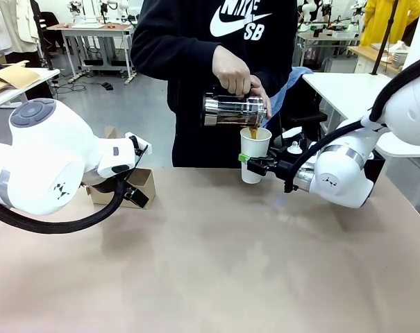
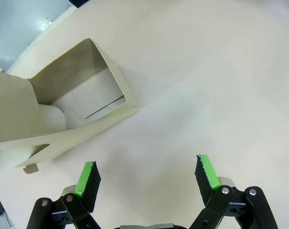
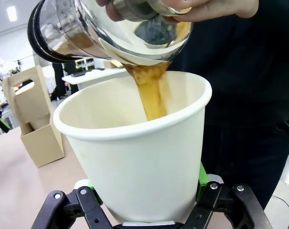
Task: Pour a drink into a cup and package it in a carrier.
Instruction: When a person places the Paper Cup Lid on the 600 ml Paper Cup , lift the 600 ml Paper Cup.
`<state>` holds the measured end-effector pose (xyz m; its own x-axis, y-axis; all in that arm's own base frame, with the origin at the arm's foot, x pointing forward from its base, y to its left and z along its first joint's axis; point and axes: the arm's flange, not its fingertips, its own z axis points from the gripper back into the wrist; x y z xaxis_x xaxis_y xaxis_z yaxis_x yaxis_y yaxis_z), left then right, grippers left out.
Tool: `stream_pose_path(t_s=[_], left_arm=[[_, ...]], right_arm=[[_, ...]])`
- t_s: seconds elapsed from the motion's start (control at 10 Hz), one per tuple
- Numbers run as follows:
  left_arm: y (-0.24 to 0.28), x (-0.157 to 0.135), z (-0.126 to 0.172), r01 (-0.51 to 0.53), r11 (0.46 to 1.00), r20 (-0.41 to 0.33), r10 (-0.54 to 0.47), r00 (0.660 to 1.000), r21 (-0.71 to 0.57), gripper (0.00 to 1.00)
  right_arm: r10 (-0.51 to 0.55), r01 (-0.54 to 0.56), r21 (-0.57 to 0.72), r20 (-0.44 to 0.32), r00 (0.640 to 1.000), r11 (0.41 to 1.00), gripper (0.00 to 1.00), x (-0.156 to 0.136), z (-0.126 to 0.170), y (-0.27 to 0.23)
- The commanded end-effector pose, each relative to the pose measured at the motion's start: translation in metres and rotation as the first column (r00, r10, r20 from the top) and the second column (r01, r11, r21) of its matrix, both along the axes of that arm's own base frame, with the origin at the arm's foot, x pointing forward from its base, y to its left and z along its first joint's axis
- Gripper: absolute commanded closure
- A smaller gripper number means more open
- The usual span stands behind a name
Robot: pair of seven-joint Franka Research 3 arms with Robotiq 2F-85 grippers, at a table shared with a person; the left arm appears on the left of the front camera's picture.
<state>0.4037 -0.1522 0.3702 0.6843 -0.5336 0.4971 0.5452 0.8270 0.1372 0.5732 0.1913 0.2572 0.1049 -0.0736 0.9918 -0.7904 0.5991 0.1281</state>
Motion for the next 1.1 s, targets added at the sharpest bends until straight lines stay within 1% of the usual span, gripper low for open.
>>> stream_pose_path(t_s=[0.0, 1.0], left_arm=[[0.0003, -0.0001, 0.0001, 0.001, 1.000, 0.000, -0.001, 1.000, -0.001, 0.00], [0.0003, -0.0001, 0.0001, 0.001, 1.000, 0.000, -0.001, 1.000, -0.001, 0.00]], right_arm=[[-0.019, 0.019, 0.011, -0.002, 1.000, 1.000, 0.19, -0.0008, 0.0023, 0.0025], [-0.019, 0.019, 0.011, -0.002, 1.000, 1.000, 0.19, -0.0008, 0.0023, 0.0025]])
